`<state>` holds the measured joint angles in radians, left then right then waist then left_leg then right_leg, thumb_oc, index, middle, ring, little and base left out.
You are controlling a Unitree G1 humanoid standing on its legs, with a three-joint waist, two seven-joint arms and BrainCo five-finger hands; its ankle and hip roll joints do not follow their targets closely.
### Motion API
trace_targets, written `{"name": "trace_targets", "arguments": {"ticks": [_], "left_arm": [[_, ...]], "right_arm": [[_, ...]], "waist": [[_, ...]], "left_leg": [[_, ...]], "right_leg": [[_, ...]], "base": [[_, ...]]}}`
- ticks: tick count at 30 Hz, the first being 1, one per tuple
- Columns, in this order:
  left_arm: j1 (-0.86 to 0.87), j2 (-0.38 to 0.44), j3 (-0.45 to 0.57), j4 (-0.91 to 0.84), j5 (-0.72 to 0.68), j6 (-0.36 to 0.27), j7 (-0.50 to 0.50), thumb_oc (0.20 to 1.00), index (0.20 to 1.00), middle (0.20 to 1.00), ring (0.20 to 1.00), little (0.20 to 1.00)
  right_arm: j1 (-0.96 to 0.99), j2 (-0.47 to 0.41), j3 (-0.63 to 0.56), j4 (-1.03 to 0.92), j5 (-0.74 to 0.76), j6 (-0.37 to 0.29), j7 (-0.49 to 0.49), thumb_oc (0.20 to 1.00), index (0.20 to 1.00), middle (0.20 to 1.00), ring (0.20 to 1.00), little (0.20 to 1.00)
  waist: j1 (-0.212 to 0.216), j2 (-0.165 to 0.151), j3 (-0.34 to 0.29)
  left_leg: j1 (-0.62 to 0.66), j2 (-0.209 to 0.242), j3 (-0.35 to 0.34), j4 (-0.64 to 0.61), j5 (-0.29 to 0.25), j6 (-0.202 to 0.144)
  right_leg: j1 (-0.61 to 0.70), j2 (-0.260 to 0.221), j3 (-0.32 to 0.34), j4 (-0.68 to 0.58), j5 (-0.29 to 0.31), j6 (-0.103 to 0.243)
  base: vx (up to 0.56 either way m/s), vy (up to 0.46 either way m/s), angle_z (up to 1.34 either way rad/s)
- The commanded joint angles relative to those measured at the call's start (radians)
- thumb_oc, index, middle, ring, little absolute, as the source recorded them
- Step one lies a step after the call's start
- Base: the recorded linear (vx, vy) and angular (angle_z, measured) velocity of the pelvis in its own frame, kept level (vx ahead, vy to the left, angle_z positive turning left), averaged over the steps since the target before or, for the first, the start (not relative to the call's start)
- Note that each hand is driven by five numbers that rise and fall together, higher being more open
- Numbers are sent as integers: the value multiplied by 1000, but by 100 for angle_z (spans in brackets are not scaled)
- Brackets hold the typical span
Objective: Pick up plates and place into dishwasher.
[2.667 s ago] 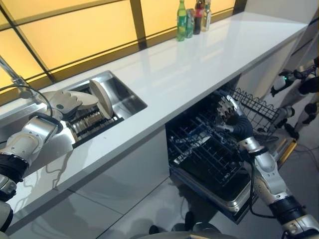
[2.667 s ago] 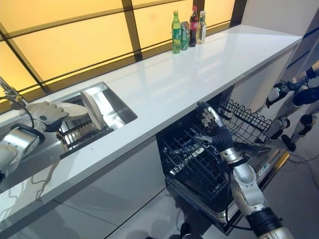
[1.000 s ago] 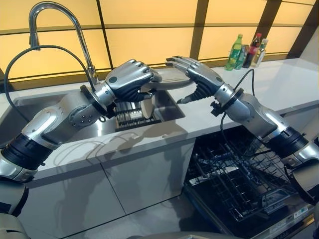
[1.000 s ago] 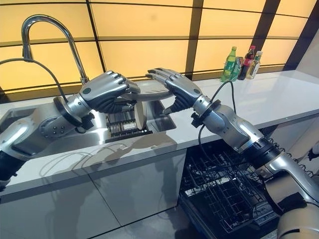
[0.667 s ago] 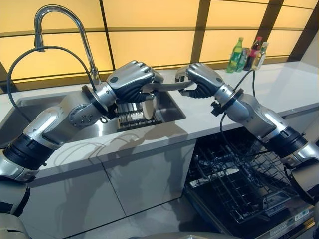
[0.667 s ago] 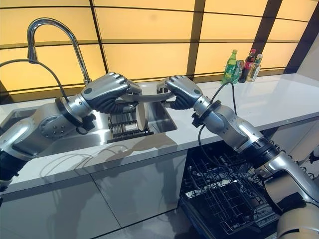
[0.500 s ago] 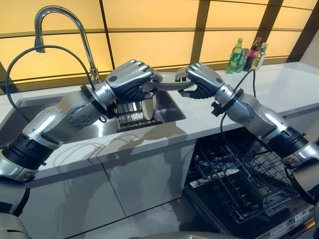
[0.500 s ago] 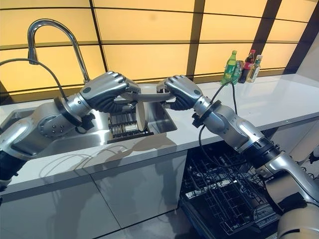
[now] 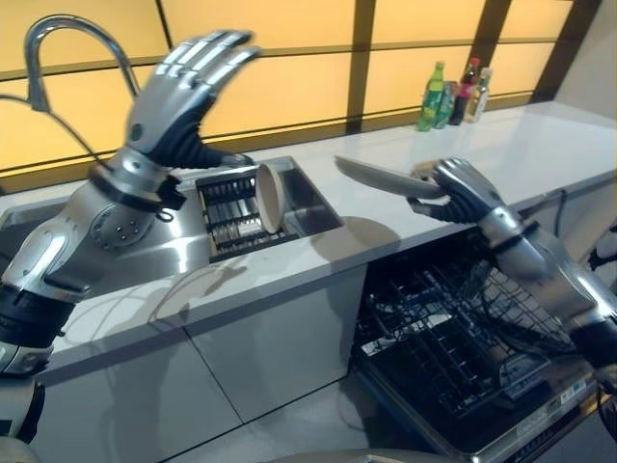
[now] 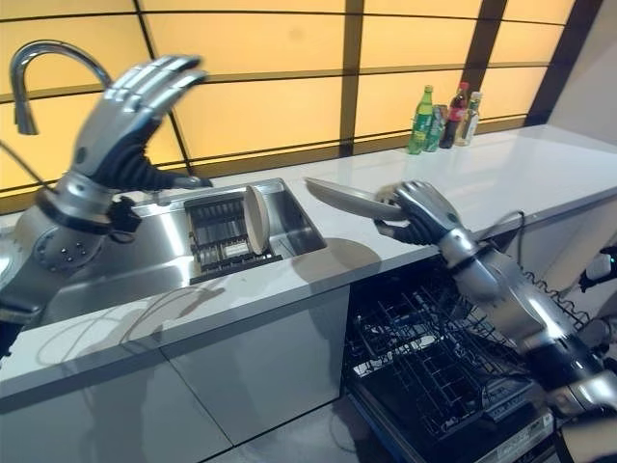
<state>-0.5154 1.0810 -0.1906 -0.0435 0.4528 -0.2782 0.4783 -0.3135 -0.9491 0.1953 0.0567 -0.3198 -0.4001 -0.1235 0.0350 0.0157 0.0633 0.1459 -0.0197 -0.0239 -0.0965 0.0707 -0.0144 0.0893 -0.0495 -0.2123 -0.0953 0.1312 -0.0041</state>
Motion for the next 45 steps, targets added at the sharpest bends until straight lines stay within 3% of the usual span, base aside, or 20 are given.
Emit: {"name": "trace_targets", "arguments": {"ticks": [1, 6, 11, 14, 22, 24, 29, 45], "left_arm": [[30, 50, 82, 81, 24, 56, 103, 1000, 1000, 1000, 1000, 1000], [117, 49, 141, 100, 51, 84, 94, 1000, 1000, 1000, 1000, 1000], [145, 104, 150, 173, 96, 133, 63, 1000, 1000, 1000, 1000, 1000], [96, 149, 80, 275, 95, 135, 56, 1000, 1000, 1000, 1000, 1000], [-107, 184, -194, 492, 145, 158, 36, 1000, 1000, 1000, 1000, 1000], [-164, 182, -250, 520, 138, 169, 8, 1000, 1000, 1000, 1000, 1000], [-422, 147, -469, 613, 148, 264, -42, 1000, 1000, 1000, 1000, 1000], [-830, -5, -773, 721, 279, 398, -219, 1000, 1000, 1000, 1000, 1000]], "right_arm": [[21, -56, -93, -46, 137, -56, 29, 200, 200, 200, 200, 200], [163, -45, -222, -71, 299, -32, 171, 200, 200, 200, 200, 200], [259, -26, -286, -72, 484, 67, 394, 200, 200, 200, 200, 200], [258, -22, -255, -62, 549, 133, 493, 200, 200, 200, 200, 200], [159, 11, -73, 81, 638, 241, 596, 200, 200, 200, 200, 200], [120, 14, -34, 108, 652, 247, 602, 200, 200, 200, 200, 200], [-115, 43, 145, 221, 670, 275, 529, 200, 200, 200, 200, 200], [-494, 174, 400, 594, 664, 380, 535, 200, 200, 200, 200, 200]], "waist": [[-34, -15, 20], [-67, -12, 31], [-103, -9, 45], [-119, -4, 57], [-126, 7, 96], [-126, 8, 111], [-124, 16, 196], [-90, 38, 301]], "left_leg": [[10, -9, 52, 24, -123, 6], [26, -3, 76, 21, -137, 8], [28, 2, 104, 17, -134, 4], [24, 2, 120, 16, -130, 3], [-20, -3, 136, 15, -112, -1], [-37, -3, 137, 16, -108, -3], [-112, -6, 127, 20, -83, -5], [-213, -17, 88, 36, -45, -17]], "right_leg": [[55, -36, 54, 13, -117, 116], [54, -28, 80, 18, -122, 118], [46, -28, 101, 19, -114, 125], [37, -28, 109, 17, -105, 129], [-8, -35, 118, 8, -82, 137], [-23, -37, 120, 8, -77, 138], [-96, -42, 124, 15, -58, 134], [-186, -58, 88, 35, -43, 124]], "base": [[21, 38, -26], [38, 40, -26], [41, 43, -18], [27, 61, -17], [-3, 70, -8], [-101, 69, -12], [-216, 50, -7], [-67, 9, 3]]}}
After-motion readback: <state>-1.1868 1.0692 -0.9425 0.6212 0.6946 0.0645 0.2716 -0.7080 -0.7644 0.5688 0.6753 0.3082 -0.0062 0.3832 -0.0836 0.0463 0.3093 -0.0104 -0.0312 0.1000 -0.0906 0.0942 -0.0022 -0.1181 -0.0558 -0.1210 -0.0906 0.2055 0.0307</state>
